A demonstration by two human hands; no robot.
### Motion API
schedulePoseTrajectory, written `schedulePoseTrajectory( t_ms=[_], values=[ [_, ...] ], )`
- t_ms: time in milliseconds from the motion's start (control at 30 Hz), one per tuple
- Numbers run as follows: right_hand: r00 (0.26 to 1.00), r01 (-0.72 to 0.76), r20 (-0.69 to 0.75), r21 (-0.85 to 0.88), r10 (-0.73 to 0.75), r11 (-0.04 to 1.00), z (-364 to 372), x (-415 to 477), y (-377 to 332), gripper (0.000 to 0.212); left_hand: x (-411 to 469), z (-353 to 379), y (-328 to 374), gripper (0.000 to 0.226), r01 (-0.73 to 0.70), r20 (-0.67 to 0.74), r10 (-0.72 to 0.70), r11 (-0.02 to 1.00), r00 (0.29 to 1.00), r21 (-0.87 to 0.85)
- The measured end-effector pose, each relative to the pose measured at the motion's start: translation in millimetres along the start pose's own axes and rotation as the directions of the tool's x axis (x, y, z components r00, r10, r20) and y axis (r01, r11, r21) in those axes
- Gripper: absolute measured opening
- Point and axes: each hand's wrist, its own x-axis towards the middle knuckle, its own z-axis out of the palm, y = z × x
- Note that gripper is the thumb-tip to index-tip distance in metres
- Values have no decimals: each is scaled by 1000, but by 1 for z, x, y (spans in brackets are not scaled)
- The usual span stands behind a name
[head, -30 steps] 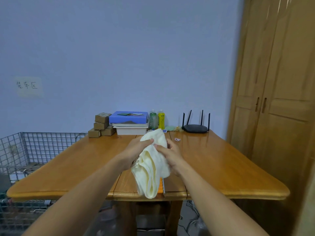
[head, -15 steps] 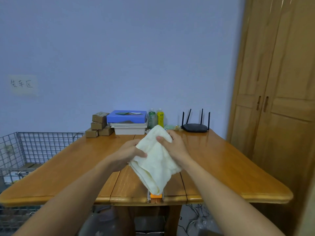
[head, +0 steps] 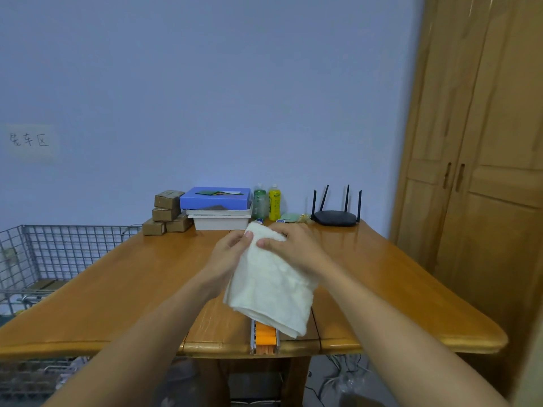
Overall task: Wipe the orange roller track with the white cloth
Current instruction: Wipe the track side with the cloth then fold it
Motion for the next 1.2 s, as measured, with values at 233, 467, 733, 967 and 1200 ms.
schedulePoseTrajectory(
  t_ms=[233, 467, 733, 967, 1200],
  values=[
    [975, -129, -133, 315, 178, 940, 1, -9, 27, 27, 4, 20, 7, 24, -156, -155, 164, 986, 974, 65],
    [817, -434, 235, 852, 527, 292, 36, -39, 55, 79, 11, 26, 14, 24, -134, -162, 138, 990, 977, 34],
    [782, -397, 43, 804, 621, 444, 39, -39, 52, 45, 22, 28, 3, 26, -87, -278, 108, 992, 955, 88],
    [829, -254, -222, 668, 513, 700, 21, -38, 46, 31, 22, 28, -23, 34, -88, -308, 218, 919, 926, 385],
    [813, -190, -318, 648, 489, 738, 17, -31, 39, 30, 19, 33, -21, 29, -126, -324, 171, 980, 930, 154]
  ],
)
